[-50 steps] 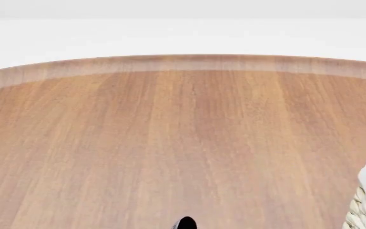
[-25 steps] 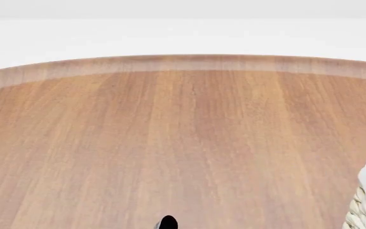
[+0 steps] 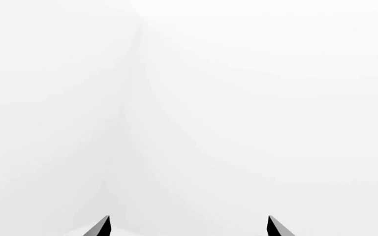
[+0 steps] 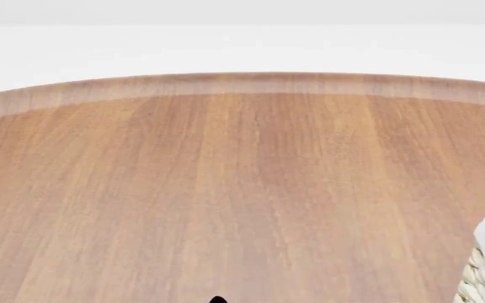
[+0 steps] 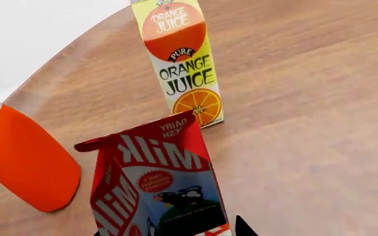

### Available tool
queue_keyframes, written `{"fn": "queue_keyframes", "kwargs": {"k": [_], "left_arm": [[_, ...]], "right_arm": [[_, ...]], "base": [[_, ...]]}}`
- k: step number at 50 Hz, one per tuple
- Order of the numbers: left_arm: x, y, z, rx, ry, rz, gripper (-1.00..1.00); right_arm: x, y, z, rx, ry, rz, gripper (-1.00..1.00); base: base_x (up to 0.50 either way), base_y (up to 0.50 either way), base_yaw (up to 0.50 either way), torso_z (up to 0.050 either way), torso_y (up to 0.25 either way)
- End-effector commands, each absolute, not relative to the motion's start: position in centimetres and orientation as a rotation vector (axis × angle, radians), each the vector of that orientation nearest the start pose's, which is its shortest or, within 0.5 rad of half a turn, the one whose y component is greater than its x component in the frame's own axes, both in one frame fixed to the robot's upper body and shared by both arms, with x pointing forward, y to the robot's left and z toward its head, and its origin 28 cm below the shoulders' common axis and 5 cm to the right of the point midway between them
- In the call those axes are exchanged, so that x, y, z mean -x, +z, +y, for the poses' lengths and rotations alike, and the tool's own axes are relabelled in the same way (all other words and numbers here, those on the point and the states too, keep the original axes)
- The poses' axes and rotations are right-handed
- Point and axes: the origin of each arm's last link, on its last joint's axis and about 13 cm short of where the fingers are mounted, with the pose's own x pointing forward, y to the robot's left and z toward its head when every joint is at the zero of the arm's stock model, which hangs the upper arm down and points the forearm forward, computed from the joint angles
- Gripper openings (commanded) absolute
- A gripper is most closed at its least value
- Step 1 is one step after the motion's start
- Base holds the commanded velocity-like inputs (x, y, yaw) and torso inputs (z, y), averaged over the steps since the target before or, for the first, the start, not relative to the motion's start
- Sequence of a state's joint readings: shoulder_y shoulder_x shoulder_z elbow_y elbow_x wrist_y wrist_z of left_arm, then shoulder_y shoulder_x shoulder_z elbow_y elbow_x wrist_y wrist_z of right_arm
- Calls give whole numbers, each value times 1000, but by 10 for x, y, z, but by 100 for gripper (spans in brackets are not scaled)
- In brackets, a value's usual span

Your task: Pick the milk and place it in the basket.

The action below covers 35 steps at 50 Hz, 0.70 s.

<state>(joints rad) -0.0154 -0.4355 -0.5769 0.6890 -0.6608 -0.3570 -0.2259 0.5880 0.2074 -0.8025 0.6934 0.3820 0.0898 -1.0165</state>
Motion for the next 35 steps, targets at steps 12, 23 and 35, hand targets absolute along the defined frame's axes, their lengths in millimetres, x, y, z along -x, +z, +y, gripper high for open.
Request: {"fn": "queue_keyframes", "kwargs": {"k": [12,23,35], "left_arm": [[-170,185,339,75,358,-528,100],[-170,184,339,75,358,-526,100],[-170,184,338,74,356,-525,100]], "right_arm": [[-303,-16,-76,172,1316,394,-100],[-312,21,-85,154,1133,251,-100],[-308,66,-93,176,854,75,-100]], "base": [[3,3,4,-1,0],[4,4,3,-2,0],[0,0,0,0,0]]}}
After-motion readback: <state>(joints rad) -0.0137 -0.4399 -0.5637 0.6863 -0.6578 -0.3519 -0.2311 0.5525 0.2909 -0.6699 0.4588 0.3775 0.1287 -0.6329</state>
